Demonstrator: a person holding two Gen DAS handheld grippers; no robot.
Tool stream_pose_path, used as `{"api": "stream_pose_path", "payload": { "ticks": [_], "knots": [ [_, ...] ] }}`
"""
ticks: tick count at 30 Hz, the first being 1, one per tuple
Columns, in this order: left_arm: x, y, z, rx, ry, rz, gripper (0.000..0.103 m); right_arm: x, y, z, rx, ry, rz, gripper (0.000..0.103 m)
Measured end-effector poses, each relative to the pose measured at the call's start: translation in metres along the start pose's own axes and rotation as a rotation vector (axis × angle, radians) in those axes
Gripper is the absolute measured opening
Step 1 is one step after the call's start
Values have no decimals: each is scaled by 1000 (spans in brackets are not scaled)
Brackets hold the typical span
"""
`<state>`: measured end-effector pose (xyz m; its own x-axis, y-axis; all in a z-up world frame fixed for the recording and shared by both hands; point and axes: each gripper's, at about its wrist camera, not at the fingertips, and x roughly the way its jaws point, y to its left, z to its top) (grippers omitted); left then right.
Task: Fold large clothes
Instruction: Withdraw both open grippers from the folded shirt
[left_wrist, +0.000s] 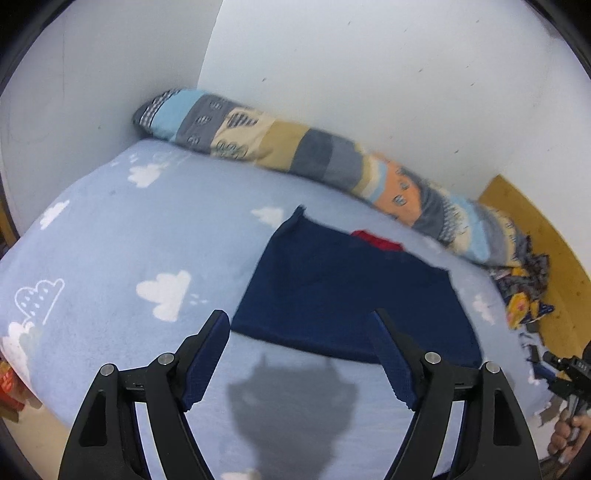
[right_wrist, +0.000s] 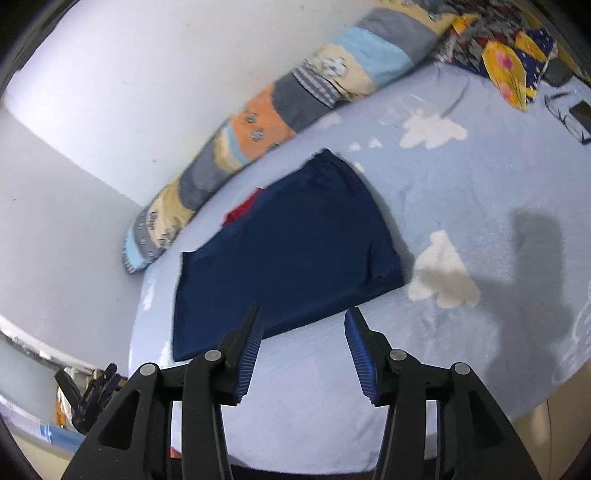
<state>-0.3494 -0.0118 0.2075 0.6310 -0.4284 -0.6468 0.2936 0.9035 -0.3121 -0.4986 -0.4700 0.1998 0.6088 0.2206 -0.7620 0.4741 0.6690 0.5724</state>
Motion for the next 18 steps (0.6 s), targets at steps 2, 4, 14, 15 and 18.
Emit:
{"api": "stream_pose_path", "payload": {
  "ticks": [2,4,14,15,18],
  "knots": [
    [-22,-9,-8,25,-22,-16,79,-16,11,-5,-20,-24,17,54],
    [-49,4,-23,54,-31,-26,80,-28,18,-9,-31,-42,31,57],
    [14,-28,-51,249,58,1,82,-19,48,-13,-94,-35,36,59],
    [26,-32,-56,266,69,7,82,-11,51,-13,-106,-27,28,60],
    [60,-43,-63,305,117,22,82,35,67,-13,-176,39,-13,60]
  ]
}}
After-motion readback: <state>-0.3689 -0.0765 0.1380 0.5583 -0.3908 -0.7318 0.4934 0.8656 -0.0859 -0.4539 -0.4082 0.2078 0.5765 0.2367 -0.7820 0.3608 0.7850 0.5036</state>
